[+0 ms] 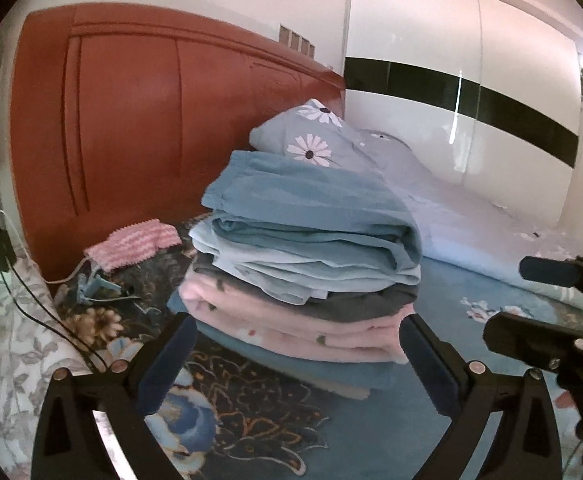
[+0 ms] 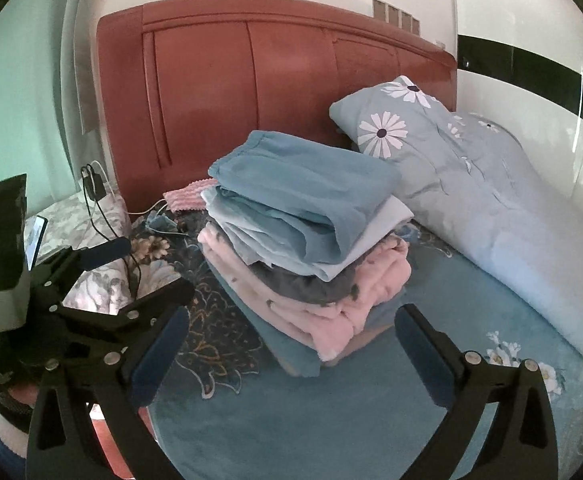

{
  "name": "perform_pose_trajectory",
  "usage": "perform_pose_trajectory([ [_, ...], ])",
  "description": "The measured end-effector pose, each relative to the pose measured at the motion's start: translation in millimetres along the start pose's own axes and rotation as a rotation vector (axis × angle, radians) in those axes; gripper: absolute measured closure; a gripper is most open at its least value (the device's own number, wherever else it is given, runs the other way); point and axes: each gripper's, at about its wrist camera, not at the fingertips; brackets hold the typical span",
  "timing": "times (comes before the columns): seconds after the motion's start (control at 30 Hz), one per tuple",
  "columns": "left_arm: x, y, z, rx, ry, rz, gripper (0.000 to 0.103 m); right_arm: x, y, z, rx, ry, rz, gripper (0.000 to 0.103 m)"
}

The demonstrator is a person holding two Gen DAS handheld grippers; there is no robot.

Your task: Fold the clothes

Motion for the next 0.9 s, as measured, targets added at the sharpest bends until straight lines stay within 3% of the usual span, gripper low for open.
perform_pose_trajectory([
  [0.73, -17.6, -4.3, -12.8, 0.069, 0.013, -0.026, 0.0, -5.7, -12.9, 18.4, -0.025, 0.012, 0.02, 0.0],
  [0.9, -18.1, -4.4, -15.0, 0.08, 0.009, -0.028, 0.0, -8.7, -15.2, 25.4, -0.062, 0.05, 0.009, 0.0],
])
Point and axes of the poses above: each gripper's, at about its wrist camera, not at the fingertips, and x roughly the way its jaws point, z to its left, y to its underside, and after that the axes turned 7 degrees about -x, right-handed
